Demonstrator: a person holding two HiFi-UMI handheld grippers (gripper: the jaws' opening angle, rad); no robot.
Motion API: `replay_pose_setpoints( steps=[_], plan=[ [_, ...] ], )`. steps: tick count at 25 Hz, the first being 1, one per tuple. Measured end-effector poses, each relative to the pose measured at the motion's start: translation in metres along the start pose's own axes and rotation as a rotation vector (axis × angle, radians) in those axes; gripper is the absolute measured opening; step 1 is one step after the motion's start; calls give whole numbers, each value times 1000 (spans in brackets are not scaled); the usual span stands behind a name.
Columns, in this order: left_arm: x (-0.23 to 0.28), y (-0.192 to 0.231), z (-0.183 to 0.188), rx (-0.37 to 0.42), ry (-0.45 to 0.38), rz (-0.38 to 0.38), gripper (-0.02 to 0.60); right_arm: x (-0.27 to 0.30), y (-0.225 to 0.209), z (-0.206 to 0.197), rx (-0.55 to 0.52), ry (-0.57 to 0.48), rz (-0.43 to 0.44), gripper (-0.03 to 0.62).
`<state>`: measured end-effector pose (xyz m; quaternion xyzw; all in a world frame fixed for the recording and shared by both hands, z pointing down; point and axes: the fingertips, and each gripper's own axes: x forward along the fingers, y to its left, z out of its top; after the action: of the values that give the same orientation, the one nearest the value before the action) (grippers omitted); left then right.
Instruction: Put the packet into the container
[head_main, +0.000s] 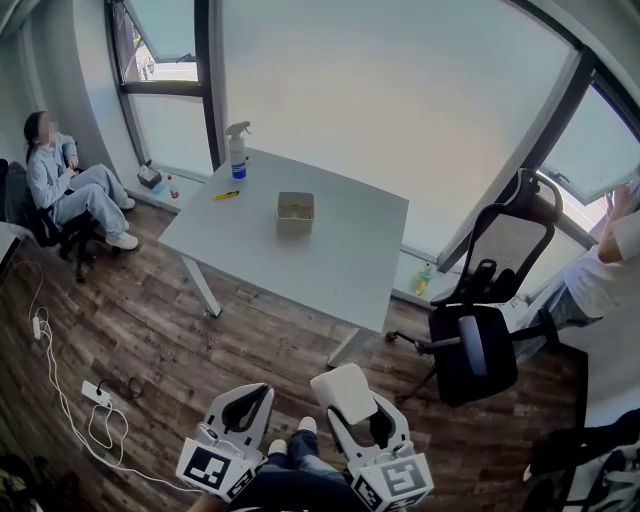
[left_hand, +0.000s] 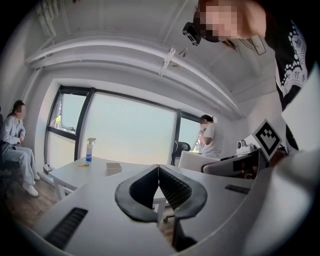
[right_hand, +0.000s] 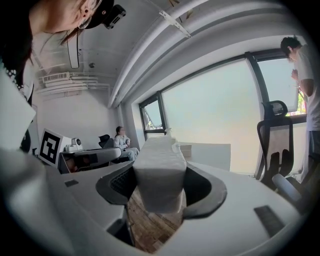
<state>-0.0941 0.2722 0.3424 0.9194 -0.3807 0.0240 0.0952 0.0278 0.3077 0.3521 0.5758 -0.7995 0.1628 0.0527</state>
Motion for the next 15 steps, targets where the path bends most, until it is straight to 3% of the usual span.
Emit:
replay_pose_setpoints(
  steps=[6, 15],
  plan=[
    [32, -3, 9, 22, -10, 7, 8, 20, -25, 6, -20, 49, 41, 273],
    [57, 2, 13, 30, -25, 82, 8, 43, -48, 21, -29, 46, 114, 273]
  ],
)
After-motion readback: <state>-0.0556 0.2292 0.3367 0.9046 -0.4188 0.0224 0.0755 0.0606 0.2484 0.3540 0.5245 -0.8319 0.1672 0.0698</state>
